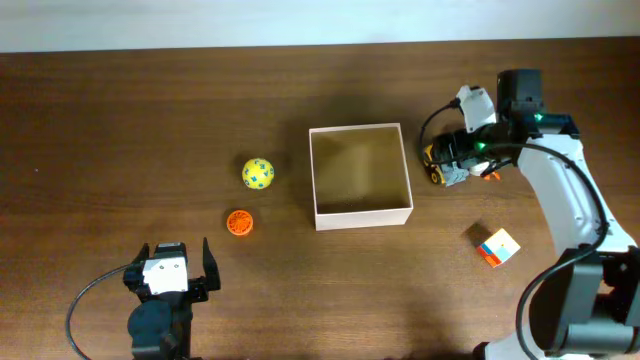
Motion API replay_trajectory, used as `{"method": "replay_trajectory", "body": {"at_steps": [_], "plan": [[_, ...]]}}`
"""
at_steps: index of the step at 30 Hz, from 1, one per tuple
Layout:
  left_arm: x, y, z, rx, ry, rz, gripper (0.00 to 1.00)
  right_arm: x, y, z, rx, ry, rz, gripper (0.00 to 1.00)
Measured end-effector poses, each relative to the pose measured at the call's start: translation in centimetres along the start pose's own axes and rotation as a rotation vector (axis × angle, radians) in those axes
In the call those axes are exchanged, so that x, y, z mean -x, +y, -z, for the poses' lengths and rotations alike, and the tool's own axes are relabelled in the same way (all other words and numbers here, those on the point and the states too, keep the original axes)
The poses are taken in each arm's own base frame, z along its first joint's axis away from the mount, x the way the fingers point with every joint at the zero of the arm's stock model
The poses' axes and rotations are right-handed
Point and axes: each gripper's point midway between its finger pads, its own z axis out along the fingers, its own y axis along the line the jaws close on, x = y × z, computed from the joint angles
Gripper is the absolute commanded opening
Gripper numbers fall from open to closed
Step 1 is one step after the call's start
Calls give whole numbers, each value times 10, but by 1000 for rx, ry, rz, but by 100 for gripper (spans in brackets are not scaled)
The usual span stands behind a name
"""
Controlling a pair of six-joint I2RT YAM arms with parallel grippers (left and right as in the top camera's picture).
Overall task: Pack container
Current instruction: 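Move the right gripper over the yellow-grey toy truck, then lower the right gripper and close it on the toy truck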
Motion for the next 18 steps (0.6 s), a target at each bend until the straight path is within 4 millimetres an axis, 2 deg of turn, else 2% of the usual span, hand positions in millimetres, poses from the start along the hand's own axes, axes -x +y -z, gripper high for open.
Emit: {"method": "replay_trajectory", "body": {"at_steps": [12, 18], "plan": [[0, 0, 0, 0, 0, 0, 99, -12, -10, -52, 18, 66, -28, 99], [0, 0, 0, 0, 0, 0, 99, -19, -11, -65, 27, 95, -40, 100]]}}
